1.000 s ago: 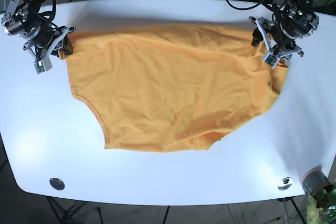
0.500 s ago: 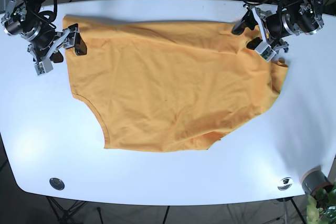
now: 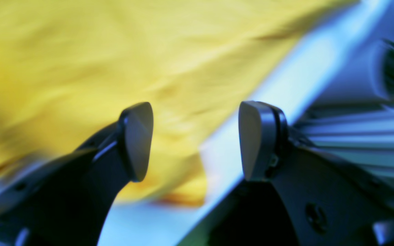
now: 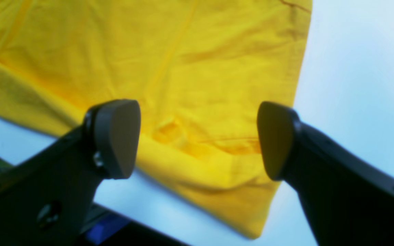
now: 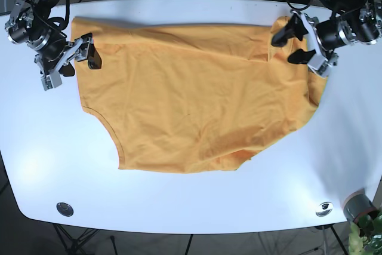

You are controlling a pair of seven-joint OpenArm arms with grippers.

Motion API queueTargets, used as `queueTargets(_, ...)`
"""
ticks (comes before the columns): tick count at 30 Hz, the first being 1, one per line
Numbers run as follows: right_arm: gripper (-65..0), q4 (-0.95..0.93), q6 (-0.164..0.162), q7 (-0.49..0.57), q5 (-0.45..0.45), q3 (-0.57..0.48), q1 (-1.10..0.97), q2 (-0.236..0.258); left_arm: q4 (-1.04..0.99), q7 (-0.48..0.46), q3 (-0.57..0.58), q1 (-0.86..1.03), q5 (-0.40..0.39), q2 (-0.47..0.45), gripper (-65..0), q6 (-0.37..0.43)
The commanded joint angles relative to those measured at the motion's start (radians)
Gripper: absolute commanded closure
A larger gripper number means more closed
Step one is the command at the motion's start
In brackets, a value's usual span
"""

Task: Fold the T-shirt properly
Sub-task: 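Move the right gripper to the T-shirt hem corner and grasp it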

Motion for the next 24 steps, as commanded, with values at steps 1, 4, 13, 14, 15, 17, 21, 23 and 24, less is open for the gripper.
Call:
queueTargets(1,-50.1,0.005,-0.001,0.017,-0.030,0.005,0.038,-0.006,-0.014,-0.014,-0.058,-0.026,0.046,-0.017,-36.7,-0.001)
queueTargets(4,-50.1,0.002,-0.001,0.017,-0.047,-0.041,0.090,-0.006,-0.035,-0.014,-0.119,-0.082,0.148,0.003,-36.5,-0.001)
queueTargets(13,-50.1,-0.122,0.007,0.030,-0.272,-0.249,0.314,-0.014,-0.049,-0.011,-0.342,-0.184,0.386,0.108,-36.5,-0.001)
queueTargets(14,-50.1,-0.144,0.007,0.040,-0.292,-0.273,0.340,-0.014,-0.049,-0.011,-0.345,-0.186,0.406,0.109,-36.5,-0.001)
queueTargets(15,-50.1,-0.175,0.007,0.056,-0.314,-0.301,0.372,-0.015,-0.049,-0.011,-0.348,-0.188,0.427,0.111,-36.5,-0.001)
queueTargets(17,-50.1,-0.256,0.007,0.093,-0.343,-0.353,0.441,-0.015,-0.049,-0.011,-0.350,-0.194,0.470,0.114,-36.5,-0.001)
queueTargets(21,-50.1,-0.406,0.007,0.167,-0.380,-0.427,0.569,-0.015,-0.049,-0.011,-0.353,-0.201,0.510,0.128,-36.5,-0.001)
queueTargets(23,-50.3,-0.511,0.008,0.221,-0.406,-0.454,0.644,-0.014,-0.049,-0.011,-0.354,-0.201,0.536,0.146,-36.5,-0.001)
queueTargets(24,-50.3,-0.558,0.008,0.250,-0.420,-0.470,0.681,-0.014,-0.049,-0.011,-0.354,-0.201,0.547,0.151,-36.5,-0.001)
